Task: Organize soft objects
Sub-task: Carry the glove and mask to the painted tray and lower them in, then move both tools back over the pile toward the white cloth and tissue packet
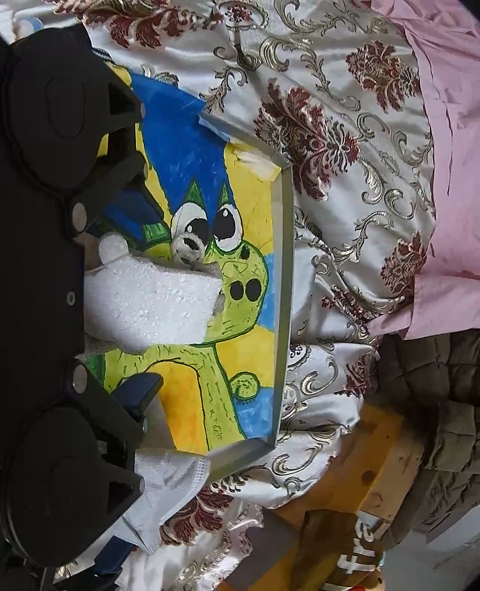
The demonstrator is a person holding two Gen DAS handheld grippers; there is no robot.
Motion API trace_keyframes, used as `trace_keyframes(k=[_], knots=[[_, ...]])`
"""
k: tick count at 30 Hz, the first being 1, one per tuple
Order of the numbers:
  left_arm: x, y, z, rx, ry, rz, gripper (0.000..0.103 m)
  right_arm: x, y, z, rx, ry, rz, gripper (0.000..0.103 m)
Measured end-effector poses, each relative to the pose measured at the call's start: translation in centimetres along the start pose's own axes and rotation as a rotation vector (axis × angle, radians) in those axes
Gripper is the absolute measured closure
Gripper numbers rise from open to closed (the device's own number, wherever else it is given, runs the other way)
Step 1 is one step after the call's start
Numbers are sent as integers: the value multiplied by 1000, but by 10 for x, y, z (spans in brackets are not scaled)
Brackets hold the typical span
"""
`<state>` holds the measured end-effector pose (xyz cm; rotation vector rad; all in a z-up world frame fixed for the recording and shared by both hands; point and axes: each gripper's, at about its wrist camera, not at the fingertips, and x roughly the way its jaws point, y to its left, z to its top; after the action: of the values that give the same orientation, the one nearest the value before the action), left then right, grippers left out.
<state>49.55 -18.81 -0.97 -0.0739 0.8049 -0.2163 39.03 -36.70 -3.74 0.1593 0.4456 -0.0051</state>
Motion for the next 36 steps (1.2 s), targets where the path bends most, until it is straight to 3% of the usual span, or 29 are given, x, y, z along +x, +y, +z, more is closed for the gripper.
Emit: trace_keyframes(k=[10, 18, 28, 36], knots=[[-62, 8, -3, -12, -69, -24, 2, -56, -4, 8, 51, -110, 22, 0], [-133, 12, -23, -19, -135, -76, 1, -125, 1, 13, 118, -208, 54, 0], [-220, 27, -81, -22, -217, -127, 1, -202, 29, -16, 105, -263, 65, 0], [-267, 55, -142, -45, -278, -88, 1, -235, 57, -49, 69, -236, 73, 0]])
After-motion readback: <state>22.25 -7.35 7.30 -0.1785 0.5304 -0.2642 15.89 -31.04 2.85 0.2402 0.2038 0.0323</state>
